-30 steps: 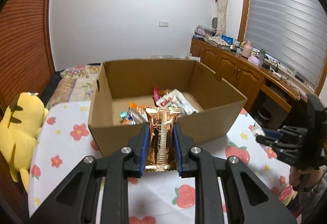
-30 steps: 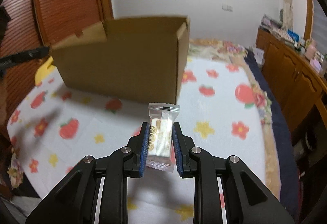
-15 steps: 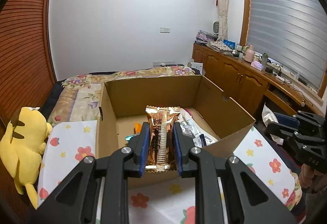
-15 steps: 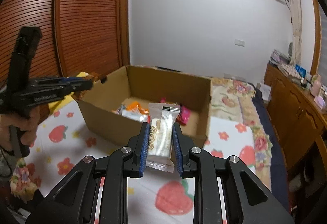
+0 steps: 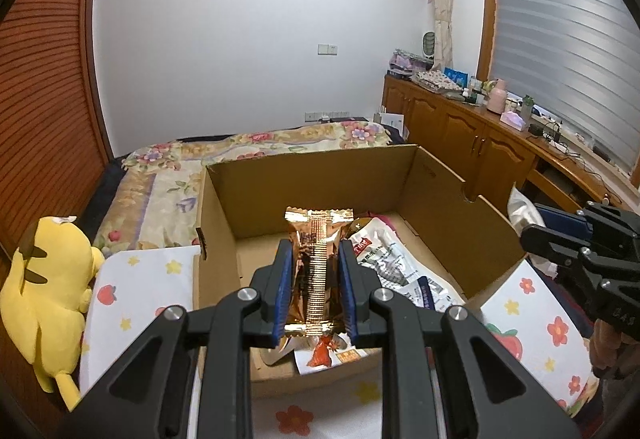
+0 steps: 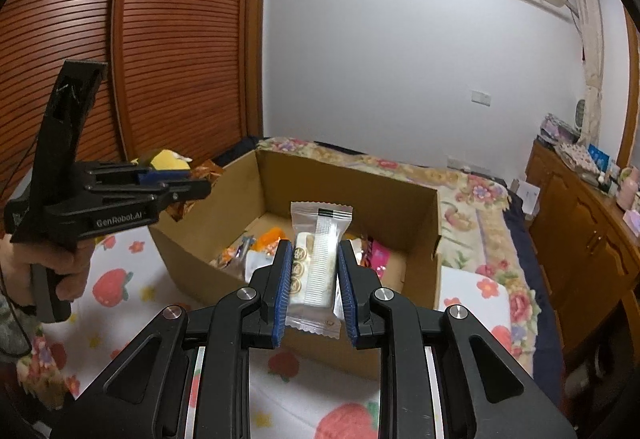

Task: Organize snacks
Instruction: 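Lower both bars into the box and open both grippers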

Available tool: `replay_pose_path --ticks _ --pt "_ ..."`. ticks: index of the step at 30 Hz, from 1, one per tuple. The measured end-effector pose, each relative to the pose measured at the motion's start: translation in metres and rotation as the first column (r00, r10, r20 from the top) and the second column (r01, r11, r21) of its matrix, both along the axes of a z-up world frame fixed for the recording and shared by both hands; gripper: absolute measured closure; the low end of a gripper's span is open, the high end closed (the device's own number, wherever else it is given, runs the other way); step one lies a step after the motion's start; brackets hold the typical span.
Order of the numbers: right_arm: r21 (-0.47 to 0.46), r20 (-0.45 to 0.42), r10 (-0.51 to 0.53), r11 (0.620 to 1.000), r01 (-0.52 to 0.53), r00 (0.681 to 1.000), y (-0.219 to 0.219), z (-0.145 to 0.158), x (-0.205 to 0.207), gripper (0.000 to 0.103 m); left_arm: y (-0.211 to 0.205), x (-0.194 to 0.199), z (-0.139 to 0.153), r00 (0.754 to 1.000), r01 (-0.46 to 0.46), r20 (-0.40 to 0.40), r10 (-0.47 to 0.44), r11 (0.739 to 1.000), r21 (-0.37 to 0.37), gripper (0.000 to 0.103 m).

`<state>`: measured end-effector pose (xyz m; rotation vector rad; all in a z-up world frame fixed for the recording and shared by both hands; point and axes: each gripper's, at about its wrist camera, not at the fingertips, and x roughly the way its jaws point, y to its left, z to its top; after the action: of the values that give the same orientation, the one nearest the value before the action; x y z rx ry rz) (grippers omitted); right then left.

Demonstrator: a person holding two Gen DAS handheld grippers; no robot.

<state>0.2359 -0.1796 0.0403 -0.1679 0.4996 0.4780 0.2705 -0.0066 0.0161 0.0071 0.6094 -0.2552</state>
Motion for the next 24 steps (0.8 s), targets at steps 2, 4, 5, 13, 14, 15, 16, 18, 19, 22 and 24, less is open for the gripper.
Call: replay_pose_path --ticks 2,4,5,13,14,15,16,18,19,22,24 --pt "-0.005 -0.009 -0.003 1.0 0.003 1.0 0.004 -0.004 0.01 0.082 -0.001 0.007 -0.005 1.0 -0.001 -0.014 0.001 1.0 0.0 0.083" --pt "-0.008 -0.023 -0.009 1.0 0.009 1.0 0.007 -0.011 0.021 0.082 -0.001 0.013 -0.009 1.0 -0.003 -0.023 0.003 1.0 0.001 0.083" --pt "-0.009 -0.033 -0.015 1.0 0.014 0.999 0.008 -0.015 0.027 0.082 -0.001 0.016 -0.011 1.0 -0.002 -0.028 0.002 1.0 0.002 0.083" --pt "0.051 -0.138 -0.045 0.997 0.053 0.989 0.0 -0.04 0.067 0.082 -0.008 0.025 -0.025 0.999 0.009 -0.051 -0.008 1.0 0.023 0.083" --pt "0.061 -0.152 -0.047 0.997 0.057 0.987 -0.001 -0.043 0.071 0.082 -0.009 0.025 -0.026 0.998 0.011 -0.054 -0.01 1.0 0.021 0.083" --pt "0.068 -0.163 -0.049 0.996 0.061 0.985 -0.001 -0.046 0.073 0.082 -0.008 0.026 -0.027 0.998 0.013 -0.056 -0.012 1.0 0.019 0.083" --pt "0.07 -0.169 -0.051 0.995 0.063 0.984 -0.001 -0.047 0.074 0.082 -0.009 0.027 -0.029 0.998 0.012 -0.059 -0.011 1.0 0.017 0.083" --pt "0.065 -0.178 -0.054 0.996 0.066 0.983 0.0 -0.051 0.076 0.082 -0.01 0.027 -0.031 0.998 0.013 -0.063 -0.011 1.0 0.017 0.082" --pt "0.062 -0.18 -0.056 0.996 0.068 0.982 0.0 -0.052 0.078 0.082 -0.01 0.027 -0.031 0.998 0.015 -0.064 -0.014 1.0 0.014 0.082" --pt "0.06 -0.18 -0.056 0.996 0.067 0.982 0.002 -0.054 0.077 0.081 -0.012 0.024 -0.031 0.998 0.019 -0.062 -0.018 1.0 0.011 0.077" --pt "0.058 -0.179 -0.058 0.996 0.07 0.982 0.002 -0.053 0.075 0.08 -0.012 0.023 -0.03 0.998 0.02 -0.058 -0.019 1.0 0.015 0.072"
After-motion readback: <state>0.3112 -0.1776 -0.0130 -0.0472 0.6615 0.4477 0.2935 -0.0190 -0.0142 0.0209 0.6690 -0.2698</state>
